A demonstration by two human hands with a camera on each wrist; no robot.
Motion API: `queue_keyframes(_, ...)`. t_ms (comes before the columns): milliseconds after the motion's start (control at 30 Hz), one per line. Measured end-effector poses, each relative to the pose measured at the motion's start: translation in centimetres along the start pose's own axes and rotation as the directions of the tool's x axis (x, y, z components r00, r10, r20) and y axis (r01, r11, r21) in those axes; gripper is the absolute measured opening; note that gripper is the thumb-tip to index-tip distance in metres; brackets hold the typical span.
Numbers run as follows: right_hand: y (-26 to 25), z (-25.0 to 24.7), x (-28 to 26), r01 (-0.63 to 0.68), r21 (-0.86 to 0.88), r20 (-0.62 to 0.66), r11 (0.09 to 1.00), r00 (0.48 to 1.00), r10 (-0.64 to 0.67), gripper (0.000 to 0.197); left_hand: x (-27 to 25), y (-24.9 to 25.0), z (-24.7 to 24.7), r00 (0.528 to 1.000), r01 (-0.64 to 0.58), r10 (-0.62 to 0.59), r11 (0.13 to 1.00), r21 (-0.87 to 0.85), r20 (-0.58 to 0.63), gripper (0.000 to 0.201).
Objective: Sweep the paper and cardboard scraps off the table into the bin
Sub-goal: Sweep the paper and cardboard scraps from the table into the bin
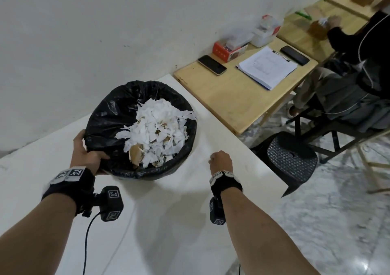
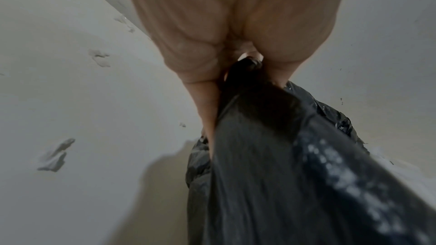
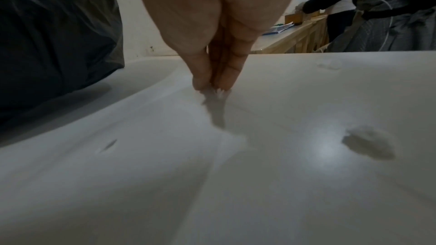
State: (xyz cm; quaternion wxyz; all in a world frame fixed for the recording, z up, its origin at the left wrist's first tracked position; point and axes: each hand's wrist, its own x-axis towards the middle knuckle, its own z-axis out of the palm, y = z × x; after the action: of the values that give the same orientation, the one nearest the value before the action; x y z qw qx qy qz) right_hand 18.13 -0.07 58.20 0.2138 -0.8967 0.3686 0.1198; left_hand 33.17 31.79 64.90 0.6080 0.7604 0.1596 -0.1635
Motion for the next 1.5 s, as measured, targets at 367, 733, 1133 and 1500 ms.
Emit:
queue_keyframes(367,-2.1,-1.6,-1.9,0.055,0.421,-0.077,0.905,0.997,-0.024,0.015,-0.9,-0.8,-2.6,1.0,0.018,-0.019,0.999,-0.033,-0.022,0.094)
queue_keyframes(733,-20.1,-6.7,-11.2,0.537,0.443,-0.092,0.718,0.824,-0.559,0.028,-5.7,-1.5,-13.6,0.989,0.025,-0.038,0.995,-0.096,-0.146,0.091)
queue_keyframes(1133,-33.7,-2.0,-17.0,0.681,0.362,-0.117,0.636,0.711,-0.694,0.012,-9.2,-3.7,-29.3,0.896,-0.021,-0.1,0.963,-0.268,-0.433,0.091)
queue_keyframes(1500,-38.5,7.0,-11.0,0.604,0.263,0.155,0.753,0.744,-0.65,0.023,-9.2,-8.1,-37.8,0.691,-0.013,-0.268,0.924,-0.382,-0.672,0.091)
